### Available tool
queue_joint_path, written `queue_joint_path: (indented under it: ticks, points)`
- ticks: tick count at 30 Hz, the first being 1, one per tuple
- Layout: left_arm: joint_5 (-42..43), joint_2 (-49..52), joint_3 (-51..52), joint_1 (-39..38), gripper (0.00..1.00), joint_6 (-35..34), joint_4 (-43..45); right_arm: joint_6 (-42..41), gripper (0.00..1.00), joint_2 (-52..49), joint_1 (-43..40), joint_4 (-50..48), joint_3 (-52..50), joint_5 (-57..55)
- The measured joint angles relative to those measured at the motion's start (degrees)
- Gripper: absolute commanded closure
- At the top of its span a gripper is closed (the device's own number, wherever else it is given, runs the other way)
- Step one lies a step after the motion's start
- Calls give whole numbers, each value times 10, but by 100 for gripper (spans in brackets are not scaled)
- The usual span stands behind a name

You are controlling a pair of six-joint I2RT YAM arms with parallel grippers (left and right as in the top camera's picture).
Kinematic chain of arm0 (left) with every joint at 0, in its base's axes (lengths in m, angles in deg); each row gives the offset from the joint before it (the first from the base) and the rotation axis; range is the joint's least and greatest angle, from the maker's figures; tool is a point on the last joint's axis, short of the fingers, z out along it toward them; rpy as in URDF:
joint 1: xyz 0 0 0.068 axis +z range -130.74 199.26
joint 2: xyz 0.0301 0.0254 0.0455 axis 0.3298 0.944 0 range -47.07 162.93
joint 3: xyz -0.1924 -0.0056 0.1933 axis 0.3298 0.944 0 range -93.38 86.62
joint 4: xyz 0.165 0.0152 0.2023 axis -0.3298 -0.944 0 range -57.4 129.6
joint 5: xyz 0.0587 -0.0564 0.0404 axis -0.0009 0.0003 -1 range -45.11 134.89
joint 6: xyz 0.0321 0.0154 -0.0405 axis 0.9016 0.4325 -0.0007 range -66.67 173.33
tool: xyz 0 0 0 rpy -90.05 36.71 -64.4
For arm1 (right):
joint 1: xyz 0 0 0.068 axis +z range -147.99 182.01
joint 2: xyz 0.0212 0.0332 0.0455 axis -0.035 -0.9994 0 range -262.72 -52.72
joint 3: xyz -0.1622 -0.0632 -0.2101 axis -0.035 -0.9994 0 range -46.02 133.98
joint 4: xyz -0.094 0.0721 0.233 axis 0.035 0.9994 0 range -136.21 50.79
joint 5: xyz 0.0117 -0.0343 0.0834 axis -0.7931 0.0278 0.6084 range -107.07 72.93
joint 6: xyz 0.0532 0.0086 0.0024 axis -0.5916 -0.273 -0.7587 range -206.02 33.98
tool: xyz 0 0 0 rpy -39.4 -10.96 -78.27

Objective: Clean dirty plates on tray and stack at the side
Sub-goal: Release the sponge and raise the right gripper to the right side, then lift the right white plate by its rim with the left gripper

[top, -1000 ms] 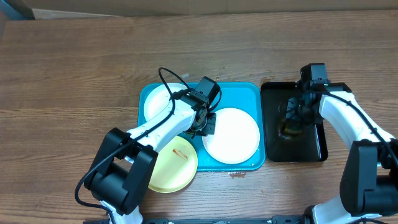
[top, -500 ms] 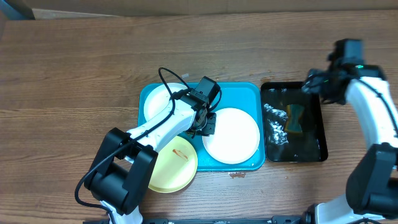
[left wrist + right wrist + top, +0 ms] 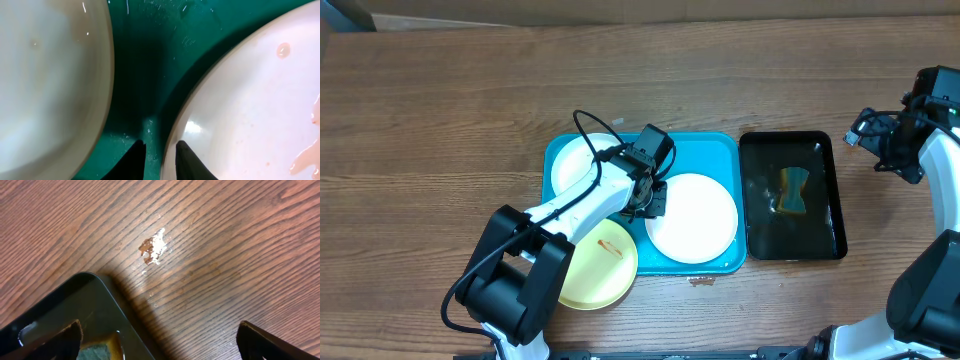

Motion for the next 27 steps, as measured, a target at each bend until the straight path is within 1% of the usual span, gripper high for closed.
queue_joint_path:
  ticks: [5,8,9,14,18,22,27]
  points:
    - [0,8,5,0,78,-4,1,-1,0,0,0,0,0,2]
    - [1,9,5,0,95,-7,3,-1,0,0,0,0,0,2]
    - [1,9,5,0,96,-12,3,-1,0,0,0,0,0,2]
    - [5,7,3,0,96,-12,-1,-2,0,0,0,0,0,2]
    - [5,8,-16,2,96,-12,-30,-1,0,0,0,0,0,2]
    - [5,13,-64,15,96,-12,-70,-1,0,0,0,0,0,2]
    - [-2,15,-160,40,96,3,-147,-1,0,0,0,0,0,3]
